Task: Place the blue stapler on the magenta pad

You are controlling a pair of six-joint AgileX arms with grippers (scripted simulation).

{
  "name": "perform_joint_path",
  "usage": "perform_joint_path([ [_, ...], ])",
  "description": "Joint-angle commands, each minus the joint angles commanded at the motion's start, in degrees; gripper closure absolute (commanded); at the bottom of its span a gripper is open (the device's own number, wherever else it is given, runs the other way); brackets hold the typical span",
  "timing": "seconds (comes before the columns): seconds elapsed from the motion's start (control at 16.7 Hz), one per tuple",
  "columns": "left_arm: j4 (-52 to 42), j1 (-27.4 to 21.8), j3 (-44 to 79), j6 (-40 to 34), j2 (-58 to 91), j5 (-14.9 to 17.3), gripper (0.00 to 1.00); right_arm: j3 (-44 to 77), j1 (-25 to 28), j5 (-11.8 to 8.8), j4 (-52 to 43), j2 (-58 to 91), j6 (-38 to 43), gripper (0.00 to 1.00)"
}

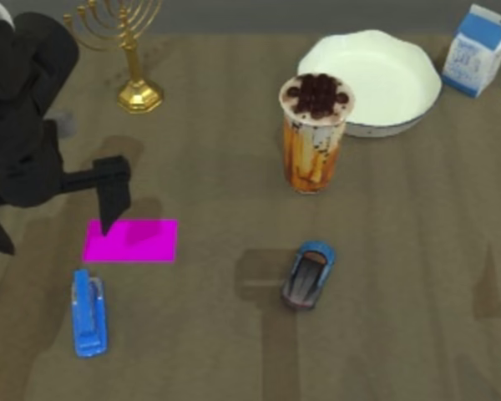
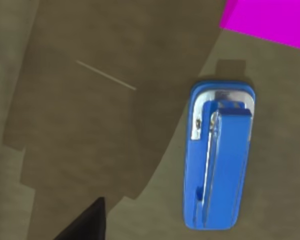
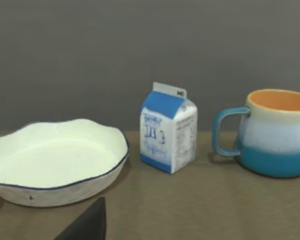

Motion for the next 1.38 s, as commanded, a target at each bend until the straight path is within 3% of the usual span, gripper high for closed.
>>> perform_joint_path([
  [0.3,2.35,0.23,-1.78,0.20,0.77,0.00,0.00,0.00,0.00,0.00,0.00,0.00,0.00,0.00],
  [0.78,21.61,0.19,-12.93,0.32,8.49,0.03,0.00,0.00,0.00,0.00,0.00,0.00,0.00,0.00],
  [1.08,22.60,0.18,-13.61,0.32,8.99,0.03,0.00,0.00,0.00,0.00,0.00,0.00,0.00,0.00],
  [1.38,22.60,0.18,-13.61,0.32,8.99,0.03,0.38,0.00,0.00,0.00,0.00,0.00,0.00,0.00],
])
